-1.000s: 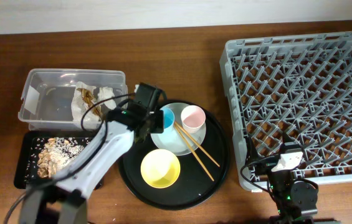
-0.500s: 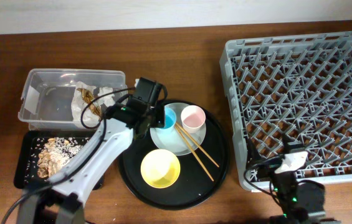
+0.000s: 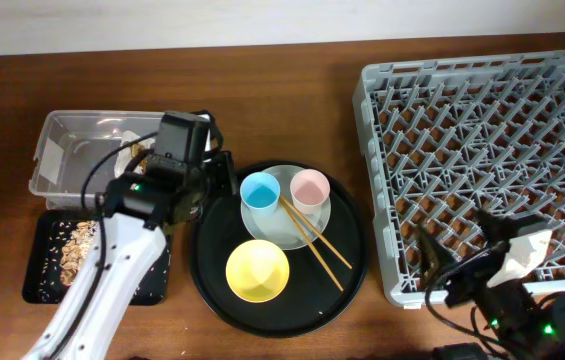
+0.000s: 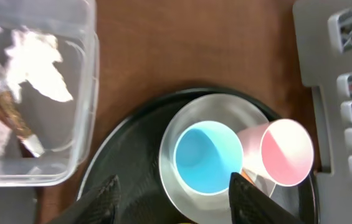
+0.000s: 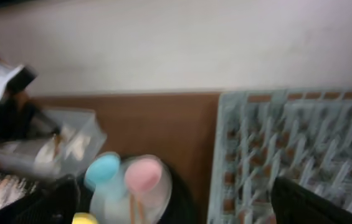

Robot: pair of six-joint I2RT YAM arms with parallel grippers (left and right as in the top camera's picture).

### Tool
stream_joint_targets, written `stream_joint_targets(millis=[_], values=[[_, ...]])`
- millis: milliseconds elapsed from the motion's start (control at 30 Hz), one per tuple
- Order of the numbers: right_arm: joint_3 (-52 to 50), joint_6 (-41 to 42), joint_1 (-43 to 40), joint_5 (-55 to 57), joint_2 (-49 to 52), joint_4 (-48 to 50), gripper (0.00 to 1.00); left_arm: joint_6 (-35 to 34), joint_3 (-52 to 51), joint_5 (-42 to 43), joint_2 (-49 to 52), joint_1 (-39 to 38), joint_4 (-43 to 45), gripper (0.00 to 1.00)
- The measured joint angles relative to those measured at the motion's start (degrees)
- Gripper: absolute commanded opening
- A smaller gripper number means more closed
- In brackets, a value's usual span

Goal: Sort waste into correct bins and load items into the dishwasher rack
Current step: 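Grasp the blue cup with the left gripper and lift it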

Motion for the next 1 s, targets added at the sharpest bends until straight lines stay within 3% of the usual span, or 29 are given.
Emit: stream_joint_targets(millis=[100, 267, 400, 467, 500, 533, 800, 1000], values=[[0.07, -0.11, 0.00, -2.23, 0.13, -6.12, 0.68, -0.02, -0.74, 1.16, 3.54, -0.39, 0.66, 0.50], [0.07, 0.13, 0.00, -2.23, 0.70, -13.49, 0.69, 0.00, -1.51, 4.22, 13.84, -0.72, 3.52, 0.42], [0.07, 0.11, 0.00, -0.76, 0.74, -14.82, 0.69, 0.04, -1.62, 5.40, 19.32, -1.11, 3.98, 0.23], [0.07, 0.13, 0.00, -0.52, 0.81, -16.20, 0.70, -0.24, -1.68, 5.73, 21.16, -1.22, 4.22, 0.12], [0.07, 0.13, 0.00, -0.35, 0.96, -16.76, 0.80, 0.00, -1.77, 5.73, 21.86, -1.27, 4.57, 0.09], [0.07, 0.17, 0.00, -0.22, 1.25, -17.11, 0.82, 0.00, -1.88, 5.75, 22.21, -1.25, 4.92, 0.07], [0.46, -0.02, -0.02, -1.81, 2.49, -12.74, 0.83, -0.22, -1.88, 5.75, 21.20, -1.25, 5.07, 0.00], [3.52, -1.60, -0.07, -12.37, 13.99, -14.45, 0.90, 0.37, -1.53, 8.24, 7.91, -0.59, 2.05, 0.00]])
